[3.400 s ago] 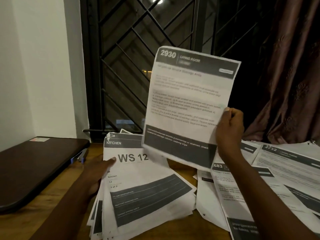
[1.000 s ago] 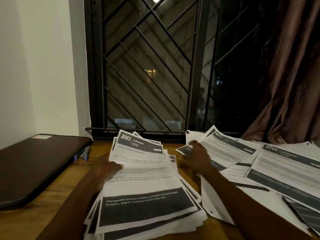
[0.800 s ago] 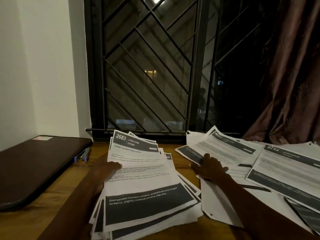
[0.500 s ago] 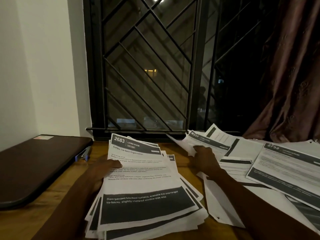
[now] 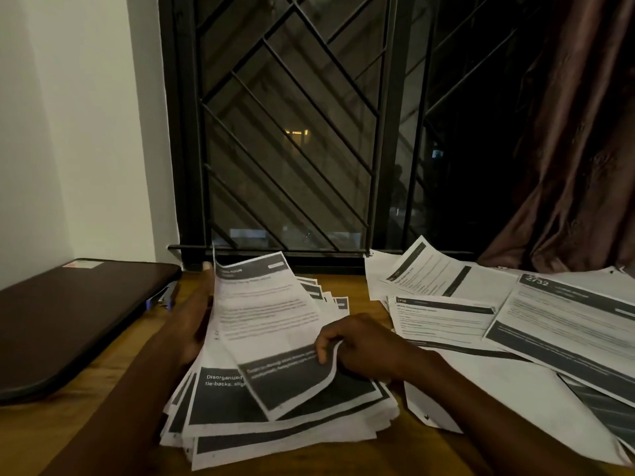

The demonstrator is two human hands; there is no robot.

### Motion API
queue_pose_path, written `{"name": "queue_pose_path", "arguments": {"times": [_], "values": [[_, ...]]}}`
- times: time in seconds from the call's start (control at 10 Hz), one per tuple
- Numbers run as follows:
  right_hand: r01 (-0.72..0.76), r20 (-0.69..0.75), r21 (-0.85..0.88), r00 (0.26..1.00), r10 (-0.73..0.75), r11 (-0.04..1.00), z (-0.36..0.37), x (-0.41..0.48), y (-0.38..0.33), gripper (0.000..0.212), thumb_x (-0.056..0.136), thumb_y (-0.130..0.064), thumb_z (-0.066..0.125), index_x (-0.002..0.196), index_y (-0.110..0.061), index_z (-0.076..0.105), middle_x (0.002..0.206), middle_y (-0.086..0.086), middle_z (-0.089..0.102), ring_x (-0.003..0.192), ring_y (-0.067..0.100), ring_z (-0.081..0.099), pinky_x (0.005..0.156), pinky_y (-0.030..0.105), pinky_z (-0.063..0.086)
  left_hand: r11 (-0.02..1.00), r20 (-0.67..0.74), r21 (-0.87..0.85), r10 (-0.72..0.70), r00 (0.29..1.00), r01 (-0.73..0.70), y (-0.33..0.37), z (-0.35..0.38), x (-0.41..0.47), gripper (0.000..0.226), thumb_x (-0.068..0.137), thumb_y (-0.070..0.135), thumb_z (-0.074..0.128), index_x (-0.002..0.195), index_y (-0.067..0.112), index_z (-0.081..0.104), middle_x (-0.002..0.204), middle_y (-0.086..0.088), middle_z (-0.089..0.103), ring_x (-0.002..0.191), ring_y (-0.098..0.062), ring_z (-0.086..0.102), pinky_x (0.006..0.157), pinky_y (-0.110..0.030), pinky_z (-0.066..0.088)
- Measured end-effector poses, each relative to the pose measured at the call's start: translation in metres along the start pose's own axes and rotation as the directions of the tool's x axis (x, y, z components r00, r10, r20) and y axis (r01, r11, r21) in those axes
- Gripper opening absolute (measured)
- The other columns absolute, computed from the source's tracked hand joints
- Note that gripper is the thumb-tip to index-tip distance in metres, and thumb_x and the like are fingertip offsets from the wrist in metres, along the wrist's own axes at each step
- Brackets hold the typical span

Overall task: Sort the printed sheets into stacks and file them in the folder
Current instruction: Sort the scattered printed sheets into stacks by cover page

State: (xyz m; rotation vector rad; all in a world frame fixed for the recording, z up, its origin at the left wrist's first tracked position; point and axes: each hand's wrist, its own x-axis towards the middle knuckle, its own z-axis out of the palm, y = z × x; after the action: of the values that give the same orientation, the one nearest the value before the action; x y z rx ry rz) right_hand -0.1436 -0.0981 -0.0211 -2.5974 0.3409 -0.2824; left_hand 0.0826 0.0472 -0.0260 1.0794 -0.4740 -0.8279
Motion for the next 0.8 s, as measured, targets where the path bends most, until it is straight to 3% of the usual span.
{"name": "queue_pose_path", "arguments": {"times": [0.1, 0.2, 0.3, 0.4, 0.5, 0.6, 0.7, 0.8], "values": [[-0.016, 0.010, -0.015, 1.000, 0.016, 1.000, -0.003, -0.003, 0.005, 0.030, 0.083, -0.004, 0.063, 0.102, -0.026, 0.068, 0.114, -0.012, 0.064, 0.101, 0.002, 0.056, 0.077, 0.004, 0.043, 0.999, 0.039, 0.028, -0.015, 0.999, 0.014, 0.001, -0.009, 0.008, 0.052, 0.085, 0.057, 0.057, 0.119, 0.019, 0.064, 0.118, -0.015, 0.068, 0.107, -0.036, 0.065, 0.081, -0.047, 0.055], [-0.150, -0.083, 0.055, 0.985, 0.154, 0.987, -0.002, -0.003, 0.021, 0.046, 0.080, -0.013, 0.071, 0.119, -0.030, 0.053, 0.117, -0.009, 0.055, 0.097, 0.009, 0.058, 0.073, 0.016, 0.054, 0.965, 0.051, 0.261, -0.048, 0.998, 0.033, -0.006, -0.011, 0.016, 0.015, 0.090, 0.009, 0.061, 0.105, 0.007, 0.063, 0.105, -0.019, 0.070, 0.078, -0.028, 0.074, 0.062, -0.038, 0.061], [-0.472, -0.294, -0.101, 0.855, 0.427, 0.876, -0.007, -0.004, 0.042, 0.076, 0.075, -0.049, 0.071, 0.138, -0.030, 0.033, 0.146, 0.002, 0.035, 0.135, 0.029, 0.034, 0.107, 0.054, 0.034, 0.887, -0.038, 0.462, 0.008, 0.999, 0.010, -0.013, -0.027, 0.033, 0.034, 0.075, -0.006, 0.071, 0.106, 0.003, 0.062, 0.110, -0.019, 0.069, 0.079, -0.025, 0.073, 0.067, -0.036, 0.060], [-0.622, -0.421, -0.189, 0.751, 0.509, 0.760, -0.016, -0.010, 0.049, 0.080, 0.078, -0.058, 0.061, 0.142, -0.024, 0.027, 0.153, 0.008, 0.024, 0.141, 0.034, 0.020, 0.112, 0.057, 0.018, 0.850, -0.004, 0.527, -0.027, 1.000, 0.025, -0.028, -0.078, 0.082, 0.063, 0.059, 0.009, 0.086, 0.118, 0.010, 0.063, 0.121, -0.019, 0.066, 0.102, -0.035, 0.068, 0.088, -0.051, 0.054], [-0.691, -0.516, -0.258, 0.689, 0.509, 0.675, -0.028, -0.019, 0.059, 0.082, 0.078, -0.060, 0.060, 0.144, -0.027, 0.025, 0.156, 0.007, 0.016, 0.142, 0.034, 0.014, 0.112, 0.056, 0.016, 0.846, 0.030, 0.532, -0.052, 0.998, 0.028, -0.031, -0.083, 0.084, 0.050, 0.074, 0.002, 0.077, 0.121, 0.011, 0.061, 0.125, -0.018, 0.064, 0.106, -0.036, 0.066, 0.095, -0.055, 0.049], [-0.806, -0.512, -0.216, 0.574, 0.639, 0.551, -0.041, -0.034, 0.072, 0.100, 0.075, -0.075, 0.051, 0.149, -0.023, 0.010, 0.159, 0.012, -0.003, 0.144, 0.042, -0.003, 0.109, 0.066, 0.008, 0.860, 0.046, 0.510, -0.059, 0.997, 0.027, -0.025, -0.065, 0.062, 0.061, 0.065, 0.014, 0.085, 0.120, 0.010, 0.062, 0.122, -0.017, 0.065, 0.106, -0.036, 0.066, 0.094, -0.053, 0.050], [-0.865, -0.517, -0.133, 0.477, 0.711, 0.483, -0.033, -0.037, 0.106, 0.100, 0.074, -0.079, 0.043, 0.148, -0.020, 0.010, 0.156, 0.019, 0.006, 0.141, 0.048, 0.009, 0.109, 0.067, 0.017, 0.872, 0.027, 0.487, -0.061, 0.998, 0.040, -0.024, -0.061, 0.056, 0.093, 0.034, 0.038, 0.097, 0.116, 0.009, 0.064, 0.113, -0.014, 0.070, 0.102, -0.034, 0.069, 0.088, -0.049, 0.055], [-0.840, -0.526, -0.027, 0.473, 0.707, 0.542, -0.040, -0.044, 0.100, 0.071, 0.084, -0.054, 0.050, 0.135, -0.009, 0.031, 0.134, 0.021, 0.044, 0.121, 0.040, 0.048, 0.100, 0.052, 0.041, 0.892, 0.034, 0.452, -0.036, 0.999, 0.016, -0.017, -0.039, 0.037, 0.100, 0.022, 0.036, 0.097, 0.111, 0.008, 0.064, 0.107, -0.016, 0.071, 0.098, -0.035, 0.069, 0.081, -0.045, 0.058]]}}
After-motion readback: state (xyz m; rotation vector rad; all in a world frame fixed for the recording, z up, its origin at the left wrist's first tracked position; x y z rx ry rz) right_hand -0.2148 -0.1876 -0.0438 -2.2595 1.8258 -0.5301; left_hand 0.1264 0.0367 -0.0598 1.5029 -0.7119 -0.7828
